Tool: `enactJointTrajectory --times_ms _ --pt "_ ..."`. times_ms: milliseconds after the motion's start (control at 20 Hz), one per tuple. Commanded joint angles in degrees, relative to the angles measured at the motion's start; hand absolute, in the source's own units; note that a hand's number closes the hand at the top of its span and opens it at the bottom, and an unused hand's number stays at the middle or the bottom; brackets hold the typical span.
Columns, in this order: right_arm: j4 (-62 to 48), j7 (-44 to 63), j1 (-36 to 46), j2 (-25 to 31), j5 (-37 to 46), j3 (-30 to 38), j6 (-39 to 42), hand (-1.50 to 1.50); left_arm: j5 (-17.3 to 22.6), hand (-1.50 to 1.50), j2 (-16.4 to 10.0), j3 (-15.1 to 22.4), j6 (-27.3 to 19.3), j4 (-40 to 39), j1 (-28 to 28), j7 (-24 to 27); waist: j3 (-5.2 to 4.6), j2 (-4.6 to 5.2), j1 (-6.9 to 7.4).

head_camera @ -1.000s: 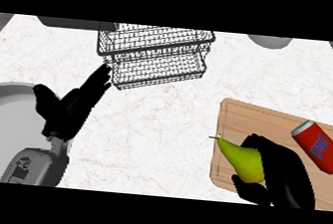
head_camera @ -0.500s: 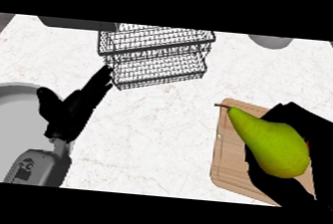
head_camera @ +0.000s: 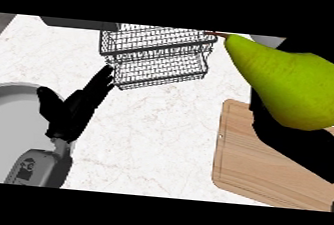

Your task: Pick the pear from the cutting board and place it in the tiered basket

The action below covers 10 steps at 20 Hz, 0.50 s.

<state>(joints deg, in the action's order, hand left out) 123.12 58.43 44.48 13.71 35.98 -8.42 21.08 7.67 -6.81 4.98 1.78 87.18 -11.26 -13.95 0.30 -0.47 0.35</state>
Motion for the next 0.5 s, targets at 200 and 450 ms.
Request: enactJointTrajectory --times_ms 200,450 --pt "-22.4 4.8 20.9 -2.3 -0.4 2.8 3.8 1.5 0.4 0.0 1.0 -0.8 0.7 -5.2 -1.7 0.7 -0.49 0.67 0.53" --pt "-34.8 1.7 26.5 -5.5 3.2 6.1 -2.5 1.5 0.3 0.0 -0.2 -1.6 1.1 -3.8 -0.3 0.1 -0.42 0.77 0.97"
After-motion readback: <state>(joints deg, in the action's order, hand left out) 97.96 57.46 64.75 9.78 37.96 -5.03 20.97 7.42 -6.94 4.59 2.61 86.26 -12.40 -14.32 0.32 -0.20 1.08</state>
